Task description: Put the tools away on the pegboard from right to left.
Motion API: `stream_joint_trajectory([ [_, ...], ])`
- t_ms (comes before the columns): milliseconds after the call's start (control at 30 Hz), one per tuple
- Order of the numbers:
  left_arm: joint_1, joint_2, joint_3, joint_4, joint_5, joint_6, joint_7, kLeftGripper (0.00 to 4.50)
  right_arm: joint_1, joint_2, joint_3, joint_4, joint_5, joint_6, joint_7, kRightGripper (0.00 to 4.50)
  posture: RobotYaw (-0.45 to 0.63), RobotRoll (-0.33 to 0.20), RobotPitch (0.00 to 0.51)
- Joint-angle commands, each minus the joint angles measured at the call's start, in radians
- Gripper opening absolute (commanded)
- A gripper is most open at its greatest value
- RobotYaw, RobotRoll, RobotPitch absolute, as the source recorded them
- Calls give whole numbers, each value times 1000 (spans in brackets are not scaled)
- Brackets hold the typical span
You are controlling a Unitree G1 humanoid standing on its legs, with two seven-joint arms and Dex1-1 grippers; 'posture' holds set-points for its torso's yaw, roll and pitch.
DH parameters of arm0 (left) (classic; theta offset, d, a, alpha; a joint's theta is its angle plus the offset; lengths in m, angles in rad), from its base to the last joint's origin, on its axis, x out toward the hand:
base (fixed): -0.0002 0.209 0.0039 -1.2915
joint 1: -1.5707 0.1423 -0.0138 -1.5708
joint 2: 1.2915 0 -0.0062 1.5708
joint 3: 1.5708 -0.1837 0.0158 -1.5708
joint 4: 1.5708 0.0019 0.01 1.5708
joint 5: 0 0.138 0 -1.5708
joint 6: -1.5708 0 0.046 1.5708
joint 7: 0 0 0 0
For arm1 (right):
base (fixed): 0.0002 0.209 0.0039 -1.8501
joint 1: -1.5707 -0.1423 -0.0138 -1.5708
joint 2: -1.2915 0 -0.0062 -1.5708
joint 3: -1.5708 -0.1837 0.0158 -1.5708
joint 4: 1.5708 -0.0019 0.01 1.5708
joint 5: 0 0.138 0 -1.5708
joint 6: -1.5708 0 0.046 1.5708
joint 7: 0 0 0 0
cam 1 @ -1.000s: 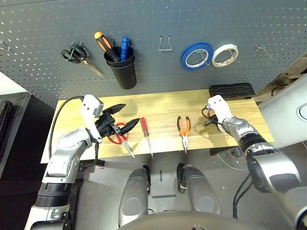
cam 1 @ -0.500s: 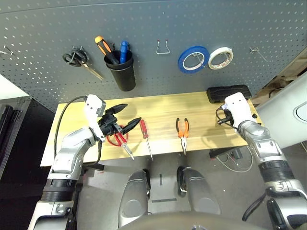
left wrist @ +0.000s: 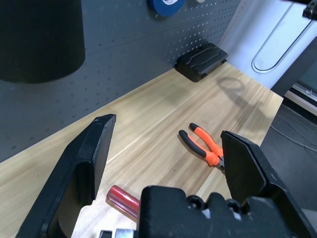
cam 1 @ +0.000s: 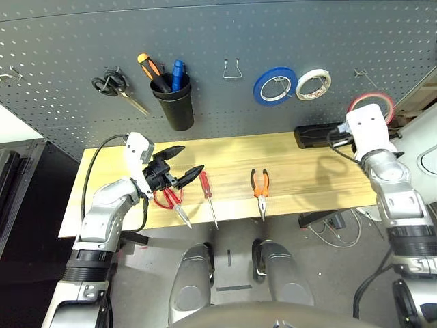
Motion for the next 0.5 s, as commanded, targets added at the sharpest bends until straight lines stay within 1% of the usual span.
stream_joint_trajectory([
  [33, 3, -6, -12, 7, 13, -9, -4, 4500, -42, -18, -22, 68, 12, -13, 10, 17, -49, 0, 87],
  [133, 0, -8, -14, 9, 14, -11, -3, 4500, -98, -38, -23, 148, 11, -36, 23, 17, -47, 0, 84],
  [300, 3, -11, -11, -6, 8, -15, -3, 4500, -227, -69, -10, 344, 19, -96, 60, 17, -39, 0, 79],
  [500, 30, -1, 13, -56, -14, -26, -10, 4500, -353, -83, 6, 573, 11, -196, 79, 17, -26, 0, 76],
])
